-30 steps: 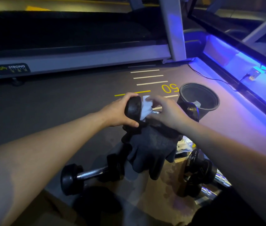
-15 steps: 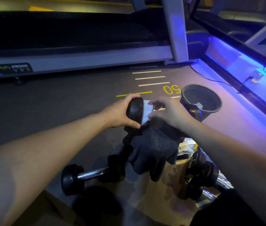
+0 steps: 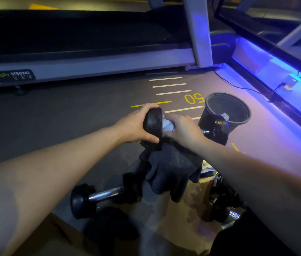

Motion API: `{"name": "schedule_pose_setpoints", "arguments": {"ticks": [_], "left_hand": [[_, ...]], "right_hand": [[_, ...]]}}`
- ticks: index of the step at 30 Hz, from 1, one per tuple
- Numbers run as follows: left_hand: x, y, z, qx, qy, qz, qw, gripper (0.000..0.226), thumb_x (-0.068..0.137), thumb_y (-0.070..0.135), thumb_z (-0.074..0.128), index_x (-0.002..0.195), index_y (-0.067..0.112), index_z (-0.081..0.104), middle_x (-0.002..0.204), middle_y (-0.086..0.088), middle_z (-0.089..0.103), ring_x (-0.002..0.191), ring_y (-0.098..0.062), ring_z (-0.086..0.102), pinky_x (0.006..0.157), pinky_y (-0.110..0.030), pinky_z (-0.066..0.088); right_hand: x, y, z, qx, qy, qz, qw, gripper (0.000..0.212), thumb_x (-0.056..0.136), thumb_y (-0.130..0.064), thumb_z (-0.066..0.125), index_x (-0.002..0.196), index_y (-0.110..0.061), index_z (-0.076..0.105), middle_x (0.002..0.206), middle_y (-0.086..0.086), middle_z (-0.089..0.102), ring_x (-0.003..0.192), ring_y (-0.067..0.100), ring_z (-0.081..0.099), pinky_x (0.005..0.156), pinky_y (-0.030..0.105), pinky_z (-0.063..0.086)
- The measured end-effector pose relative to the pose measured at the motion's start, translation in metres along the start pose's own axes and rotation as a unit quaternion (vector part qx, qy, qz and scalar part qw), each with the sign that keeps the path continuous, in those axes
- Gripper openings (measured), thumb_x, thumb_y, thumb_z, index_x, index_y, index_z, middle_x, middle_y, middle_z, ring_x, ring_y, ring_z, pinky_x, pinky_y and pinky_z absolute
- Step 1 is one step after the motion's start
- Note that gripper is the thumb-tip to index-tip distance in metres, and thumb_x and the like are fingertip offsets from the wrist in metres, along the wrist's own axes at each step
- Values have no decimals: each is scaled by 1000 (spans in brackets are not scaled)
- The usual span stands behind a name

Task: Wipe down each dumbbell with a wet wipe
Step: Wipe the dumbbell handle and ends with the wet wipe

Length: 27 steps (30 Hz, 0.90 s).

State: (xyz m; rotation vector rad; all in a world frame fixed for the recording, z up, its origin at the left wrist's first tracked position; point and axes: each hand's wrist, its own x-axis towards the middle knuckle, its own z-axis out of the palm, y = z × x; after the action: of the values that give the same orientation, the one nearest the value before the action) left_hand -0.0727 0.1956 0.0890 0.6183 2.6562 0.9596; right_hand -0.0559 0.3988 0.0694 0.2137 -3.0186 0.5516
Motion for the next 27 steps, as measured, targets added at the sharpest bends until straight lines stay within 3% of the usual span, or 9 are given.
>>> {"name": "schedule_pose_setpoints", "arguments": {"ticks": [5,9,14,17,21,24,27], "left_hand": [[-1,1,1,11,4,2,1000,105,61,43,92,144,46,29,140,3,52,126,-22,51,101,-40,46],[-2,0,2,19,9,13,1000,105,60,44,93,144,45,29,142,5,49,127,-21,50,99,-38,47],[-2,-3,1,21,11,18,1000,106,60,45,92,145,45,29,144,4,49,128,-21,51,101,-40,46],[-1,-6,1,13,10,14,1000,107,59,45,93,144,47,28,143,4,49,130,-21,50,104,-40,45],[-1,-5,1,6,17,12,1000,106,59,42,94,145,44,31,141,6,51,128,-18,50,99,-32,43],[-1,-1,2,-2,19,12,1000,105,61,39,94,145,42,32,139,7,52,125,-16,51,91,-27,39],[-1,1,2,1,22,9,1000,104,61,40,94,145,43,32,137,7,53,123,-17,52,90,-27,39]], "right_hand": [[16,-1,-8,8,-84,38,996,41,67,-47,78,100,-25,69,91,3,68,91,27,62,76,41,54],[33,-5,-20,11,-190,40,981,28,67,-34,81,82,-13,72,75,8,67,73,26,64,66,37,53],[40,-8,-25,28,-240,49,969,21,68,-30,81,81,-15,73,66,1,64,62,18,61,58,28,50],[35,-4,-18,48,-207,56,976,26,68,-34,80,80,-13,71,61,0,61,56,19,61,54,33,52],[27,-3,-6,-79,-123,22,989,34,70,-50,67,86,-20,68,80,6,65,82,30,64,64,34,45],[9,-5,6,-176,5,-44,983,26,80,-38,62,98,-21,69,88,9,71,91,32,65,81,36,41],[-3,-6,21,-211,99,-83,969,37,74,-27,68,110,-19,67,90,6,74,88,26,69,98,38,37]]}}
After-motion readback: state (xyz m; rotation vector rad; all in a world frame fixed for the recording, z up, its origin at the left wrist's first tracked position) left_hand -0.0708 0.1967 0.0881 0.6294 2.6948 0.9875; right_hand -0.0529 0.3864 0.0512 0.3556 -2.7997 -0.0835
